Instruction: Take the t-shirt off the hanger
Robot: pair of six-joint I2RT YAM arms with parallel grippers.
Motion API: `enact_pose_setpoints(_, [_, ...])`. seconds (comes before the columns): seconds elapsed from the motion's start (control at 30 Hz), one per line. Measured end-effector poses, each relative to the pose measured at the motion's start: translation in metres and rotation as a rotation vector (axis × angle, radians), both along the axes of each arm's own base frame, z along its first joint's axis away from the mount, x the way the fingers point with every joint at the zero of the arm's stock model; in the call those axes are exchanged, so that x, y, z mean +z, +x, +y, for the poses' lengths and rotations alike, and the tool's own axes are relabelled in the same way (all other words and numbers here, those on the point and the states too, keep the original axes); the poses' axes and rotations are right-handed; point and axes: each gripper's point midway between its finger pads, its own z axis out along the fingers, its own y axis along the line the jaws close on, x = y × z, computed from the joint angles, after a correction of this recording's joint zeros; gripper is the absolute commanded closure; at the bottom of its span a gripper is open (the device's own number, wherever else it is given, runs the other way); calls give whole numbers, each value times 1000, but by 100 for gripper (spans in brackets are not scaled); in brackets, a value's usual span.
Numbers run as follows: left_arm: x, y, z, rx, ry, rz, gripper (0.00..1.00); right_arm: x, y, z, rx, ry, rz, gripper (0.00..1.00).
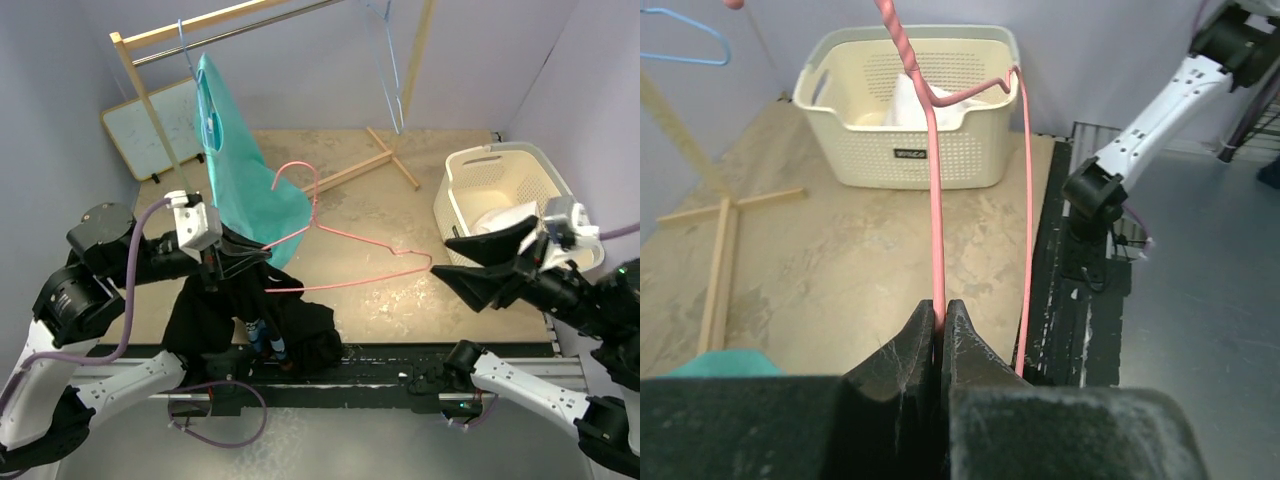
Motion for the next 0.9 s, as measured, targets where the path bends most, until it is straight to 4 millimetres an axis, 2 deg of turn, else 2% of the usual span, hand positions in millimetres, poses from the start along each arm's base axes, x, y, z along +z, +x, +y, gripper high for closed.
enact_pose_setpoints(0.07, [1,-3,-8,-55,-6,3,100,-5,3,15,48,-42,6,42])
enact_pose_setpoints(0.2, [6,-9,-19,-129,-24,2,100,-28,19,46,112,-139,57,41])
enact_pose_setpoints(0.33, [13,-12,-25,-173,-50,-6,100,-49,27,62,144,-198,101,40])
enact_pose_setpoints(0.37, [15,-13,-25,-178,-56,-10,100,-52,28,64,151,-207,109,42])
enact_pose_setpoints(0.43, [18,-13,-27,-189,-64,-16,100,-55,27,66,163,-215,111,59])
enact_pose_setpoints(0.5, [19,-14,-28,-198,-71,-18,100,-55,26,66,170,-216,103,87])
enact_pose_setpoints(0.53, [20,-13,-29,-200,-72,-18,100,-54,25,65,173,-216,97,97])
enact_pose_setpoints(0.57, [20,-13,-30,-199,-74,-19,100,-54,21,64,184,-214,93,100])
enact_pose_setpoints(0.67, [19,-5,-35,-186,-78,-14,100,-54,12,61,213,-211,88,100])
enact_pose_setpoints(0.9, [7,23,-60,-166,-88,39,100,-66,20,35,54,-222,164,100])
